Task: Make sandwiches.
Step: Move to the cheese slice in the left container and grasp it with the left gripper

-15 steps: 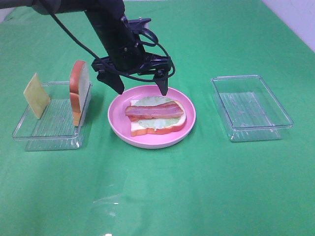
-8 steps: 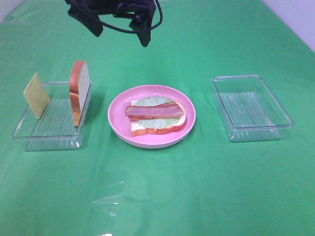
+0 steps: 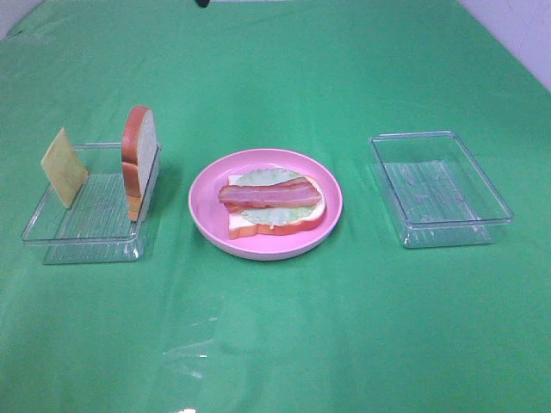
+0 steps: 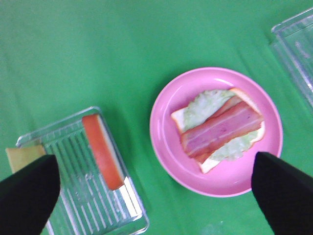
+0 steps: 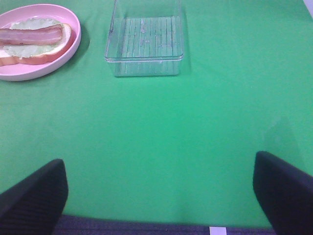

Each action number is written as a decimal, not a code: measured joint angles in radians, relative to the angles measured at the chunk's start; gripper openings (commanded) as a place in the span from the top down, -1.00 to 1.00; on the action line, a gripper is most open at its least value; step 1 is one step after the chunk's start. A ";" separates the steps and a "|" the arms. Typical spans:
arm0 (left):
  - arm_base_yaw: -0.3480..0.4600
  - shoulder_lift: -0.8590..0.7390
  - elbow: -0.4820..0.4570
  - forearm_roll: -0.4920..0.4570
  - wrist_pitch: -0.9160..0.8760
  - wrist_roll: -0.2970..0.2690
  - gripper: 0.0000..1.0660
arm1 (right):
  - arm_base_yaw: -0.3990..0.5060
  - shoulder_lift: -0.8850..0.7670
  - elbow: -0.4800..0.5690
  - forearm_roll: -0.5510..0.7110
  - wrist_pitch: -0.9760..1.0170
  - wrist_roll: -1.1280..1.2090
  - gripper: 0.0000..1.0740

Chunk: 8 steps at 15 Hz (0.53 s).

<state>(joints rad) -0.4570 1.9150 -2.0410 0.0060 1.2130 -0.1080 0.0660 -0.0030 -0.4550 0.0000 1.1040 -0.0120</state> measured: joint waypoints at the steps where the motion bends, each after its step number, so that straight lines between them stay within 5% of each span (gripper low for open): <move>1: 0.039 -0.015 0.052 0.000 -0.001 0.000 -0.89 | 0.000 0.000 0.000 0.000 0.000 0.000 -0.83; 8: 0.307 -0.118 0.341 -0.006 0.003 0.019 -0.88 | 0.000 0.000 0.000 0.000 0.000 0.000 -0.83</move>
<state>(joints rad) -0.1500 1.7970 -1.7000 0.0000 1.2160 -0.0890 0.0660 -0.0030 -0.4550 0.0000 1.1040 -0.0120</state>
